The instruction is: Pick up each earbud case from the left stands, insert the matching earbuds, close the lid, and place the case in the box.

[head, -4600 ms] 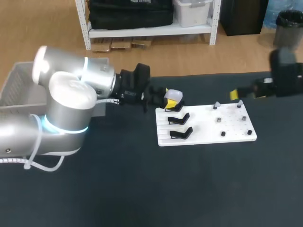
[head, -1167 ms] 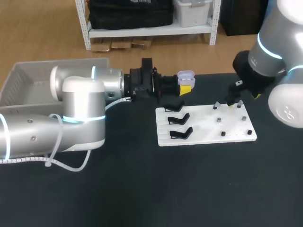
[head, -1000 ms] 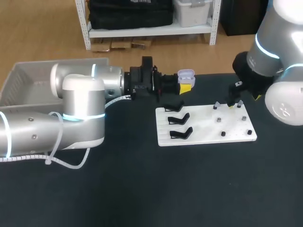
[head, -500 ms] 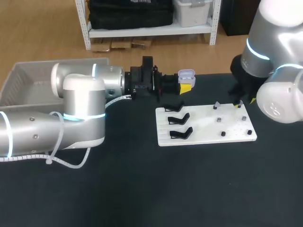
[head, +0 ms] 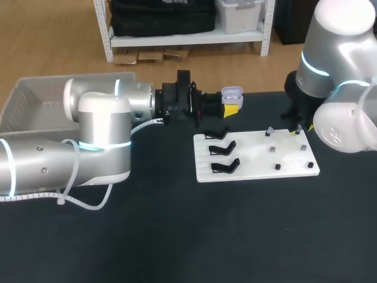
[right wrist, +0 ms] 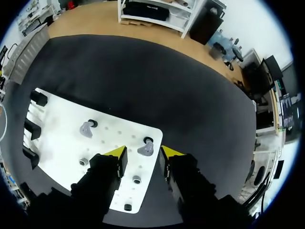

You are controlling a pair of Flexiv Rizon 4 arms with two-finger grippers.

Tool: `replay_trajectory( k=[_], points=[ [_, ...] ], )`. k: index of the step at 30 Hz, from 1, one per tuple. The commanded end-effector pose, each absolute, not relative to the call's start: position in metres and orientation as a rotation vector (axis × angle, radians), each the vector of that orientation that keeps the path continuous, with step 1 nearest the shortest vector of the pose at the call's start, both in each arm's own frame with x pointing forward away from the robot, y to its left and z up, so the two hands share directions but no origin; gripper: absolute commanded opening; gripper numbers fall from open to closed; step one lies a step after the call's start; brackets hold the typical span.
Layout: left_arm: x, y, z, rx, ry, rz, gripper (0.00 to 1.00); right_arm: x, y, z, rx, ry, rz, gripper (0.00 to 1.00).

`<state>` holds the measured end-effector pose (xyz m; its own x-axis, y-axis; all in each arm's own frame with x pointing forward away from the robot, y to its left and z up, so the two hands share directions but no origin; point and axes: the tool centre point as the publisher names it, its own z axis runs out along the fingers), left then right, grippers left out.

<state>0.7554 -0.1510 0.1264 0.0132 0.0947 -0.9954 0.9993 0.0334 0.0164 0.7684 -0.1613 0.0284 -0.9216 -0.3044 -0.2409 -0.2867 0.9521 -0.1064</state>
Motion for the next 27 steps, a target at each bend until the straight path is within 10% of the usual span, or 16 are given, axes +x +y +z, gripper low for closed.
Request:
replay_trajectory(
  k=[1, 27],
  points=[
    [0.7574, -0.1514, 0.1265, 1.264, 1.284, -1.13, 0.0, 0.7706, -0.1573, 0.028, -0.422, 2.856, -0.107, 0.38],
    [0.7574, -0.1514, 0.1265, 1.264, 1.284, -1.13, 0.0, 0.7687, -0.163, 0.0253, -0.344, 2.889, -0.133, 0.36]
  ],
)
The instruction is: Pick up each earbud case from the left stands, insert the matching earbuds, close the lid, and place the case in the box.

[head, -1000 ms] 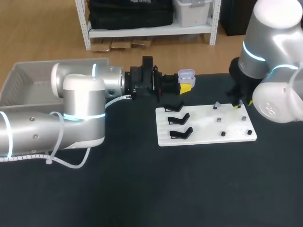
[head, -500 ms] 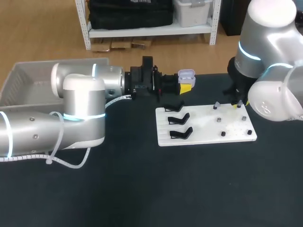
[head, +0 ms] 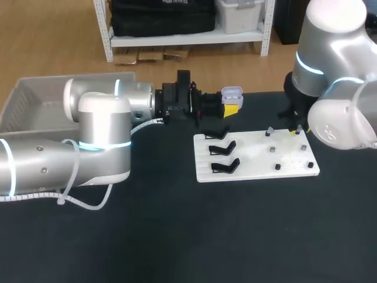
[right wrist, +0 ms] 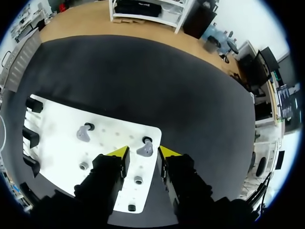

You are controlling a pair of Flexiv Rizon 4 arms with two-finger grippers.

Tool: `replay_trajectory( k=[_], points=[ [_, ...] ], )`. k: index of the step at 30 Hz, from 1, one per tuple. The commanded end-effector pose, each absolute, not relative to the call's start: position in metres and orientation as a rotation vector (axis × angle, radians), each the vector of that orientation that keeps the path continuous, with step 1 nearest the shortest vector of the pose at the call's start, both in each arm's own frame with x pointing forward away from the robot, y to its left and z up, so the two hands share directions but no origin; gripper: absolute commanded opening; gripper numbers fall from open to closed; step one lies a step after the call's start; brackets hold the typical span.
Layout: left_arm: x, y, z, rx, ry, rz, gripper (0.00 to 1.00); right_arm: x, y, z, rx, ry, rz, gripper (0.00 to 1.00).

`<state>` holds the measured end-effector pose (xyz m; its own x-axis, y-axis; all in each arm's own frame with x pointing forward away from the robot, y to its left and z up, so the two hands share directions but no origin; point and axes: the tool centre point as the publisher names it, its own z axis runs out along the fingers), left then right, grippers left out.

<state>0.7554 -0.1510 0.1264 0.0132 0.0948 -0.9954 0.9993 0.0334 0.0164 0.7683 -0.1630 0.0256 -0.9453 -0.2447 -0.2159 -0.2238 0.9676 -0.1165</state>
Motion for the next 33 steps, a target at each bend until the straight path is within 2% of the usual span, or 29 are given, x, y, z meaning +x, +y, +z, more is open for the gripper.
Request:
replay_trajectory(
  k=[1, 6, 8, 15, 16, 24, 33],
  points=[
    [0.757, -0.151, 0.127, 1.264, 1.284, -1.13, 0.0, 0.769, -0.163, 0.025, -0.343, 2.89, -0.132, 0.36],
    [0.757, -0.151, 0.127, 1.264, 1.284, -1.13, 0.0, 0.772, -0.162, 0.024, -0.347, 2.891, -0.133, 0.35],
    [0.757, -0.151, 0.127, 1.264, 1.284, -1.13, 0.0, 0.773, -0.162, 0.025, -0.347, 2.89, -0.135, 0.32],
    [0.757, -0.151, 0.127, 1.264, 1.284, -1.13, 0.0, 0.773, -0.16, 0.023, -0.342, 2.892, -0.135, 0.08],
    [0.757, -0.151, 0.127, 1.264, 1.284, -1.13, 0.0, 0.773, -0.16, 0.023, -0.341, 2.893, -0.136, 0.0],
    [0.757, -0.151, 0.127, 1.264, 1.284, -1.13, 0.0, 0.768, -0.165, 0.038, -0.323, 2.889, -0.162, 0.0],
    [0.757, -0.151, 0.127, 1.264, 1.284, -1.13, 0.0, 0.744, -0.162, 0.098, -0.21, 2.908, -0.098, 0.0]
  ],
)
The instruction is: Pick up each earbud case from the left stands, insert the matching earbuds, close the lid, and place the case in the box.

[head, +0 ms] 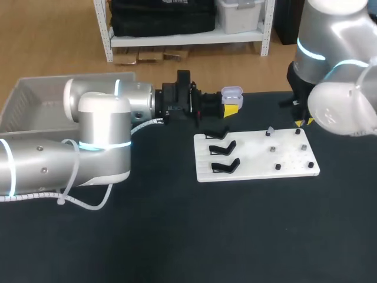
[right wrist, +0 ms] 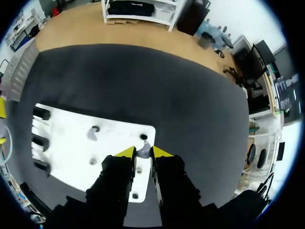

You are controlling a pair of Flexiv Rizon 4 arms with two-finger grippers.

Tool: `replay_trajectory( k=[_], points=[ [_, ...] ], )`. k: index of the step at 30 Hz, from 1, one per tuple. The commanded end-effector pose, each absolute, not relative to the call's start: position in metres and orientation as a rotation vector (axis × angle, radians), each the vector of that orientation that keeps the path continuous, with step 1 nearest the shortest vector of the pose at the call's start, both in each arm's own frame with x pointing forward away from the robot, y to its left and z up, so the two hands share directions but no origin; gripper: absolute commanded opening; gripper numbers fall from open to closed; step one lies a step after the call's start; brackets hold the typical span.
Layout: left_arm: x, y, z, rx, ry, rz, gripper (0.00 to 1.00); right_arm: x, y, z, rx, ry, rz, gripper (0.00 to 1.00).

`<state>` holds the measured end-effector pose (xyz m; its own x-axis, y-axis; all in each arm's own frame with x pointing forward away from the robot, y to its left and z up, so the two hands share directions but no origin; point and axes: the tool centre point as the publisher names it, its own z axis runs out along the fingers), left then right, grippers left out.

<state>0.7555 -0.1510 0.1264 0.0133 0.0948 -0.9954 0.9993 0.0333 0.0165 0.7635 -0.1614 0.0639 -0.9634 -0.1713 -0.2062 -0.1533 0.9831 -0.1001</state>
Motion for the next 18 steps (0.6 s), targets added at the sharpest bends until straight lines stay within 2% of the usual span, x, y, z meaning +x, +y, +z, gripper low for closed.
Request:
replay_trajectory(
  k=[1, 14, 18],
  points=[
    [0.757, -0.151, 0.127, 1.264, 1.284, -1.13, 0.0, 0.74, -0.16, 0.106, -0.2, 2.915, -0.093, 0.0],
    [0.757, -0.151, 0.127, 1.264, 1.284, -1.13, 0.0, 0.689, -0.111, 0.192, -0.103, 2.871, -0.028, 0.0],
    [0.757, -0.151, 0.127, 1.264, 1.284, -1.13, 0.0, 0.689, -0.111, 0.192, -0.103, 2.871, -0.028, 0.0]
  ],
)
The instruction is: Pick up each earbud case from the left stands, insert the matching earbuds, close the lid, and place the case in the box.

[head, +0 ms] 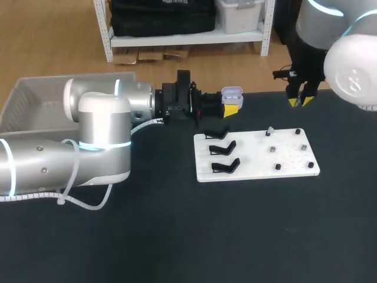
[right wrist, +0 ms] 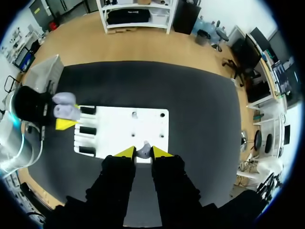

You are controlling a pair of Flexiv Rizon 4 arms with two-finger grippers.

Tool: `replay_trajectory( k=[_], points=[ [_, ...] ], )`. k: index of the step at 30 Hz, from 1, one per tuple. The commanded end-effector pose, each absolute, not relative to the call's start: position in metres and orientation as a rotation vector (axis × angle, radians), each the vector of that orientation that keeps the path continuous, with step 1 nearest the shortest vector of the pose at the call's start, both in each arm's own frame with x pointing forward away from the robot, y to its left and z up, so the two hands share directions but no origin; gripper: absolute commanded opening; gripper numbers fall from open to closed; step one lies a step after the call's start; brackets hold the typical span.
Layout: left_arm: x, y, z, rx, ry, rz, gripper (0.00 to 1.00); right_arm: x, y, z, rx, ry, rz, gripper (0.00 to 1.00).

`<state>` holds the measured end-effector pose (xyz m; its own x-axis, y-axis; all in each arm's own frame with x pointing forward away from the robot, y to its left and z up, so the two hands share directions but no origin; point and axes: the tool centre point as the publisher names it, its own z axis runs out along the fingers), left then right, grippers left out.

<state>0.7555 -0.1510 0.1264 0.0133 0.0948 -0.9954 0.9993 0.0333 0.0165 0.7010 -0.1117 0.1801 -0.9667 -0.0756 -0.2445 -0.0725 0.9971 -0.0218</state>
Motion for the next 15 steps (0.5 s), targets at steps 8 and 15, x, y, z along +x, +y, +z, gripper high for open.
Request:
replay_trajectory(
  k=[8, 15],
  points=[
    [0.757, -0.151, 0.127, 1.264, 1.284, -1.13, 0.0, 0.689, -0.111, 0.192, -0.103, 2.871, -0.028, 0.0],
    [0.757, -0.151, 0.127, 1.264, 1.284, -1.13, 0.0, 0.697, -0.085, 0.193, 0.32, 2.878, -0.069, 0.0]
  ],
)
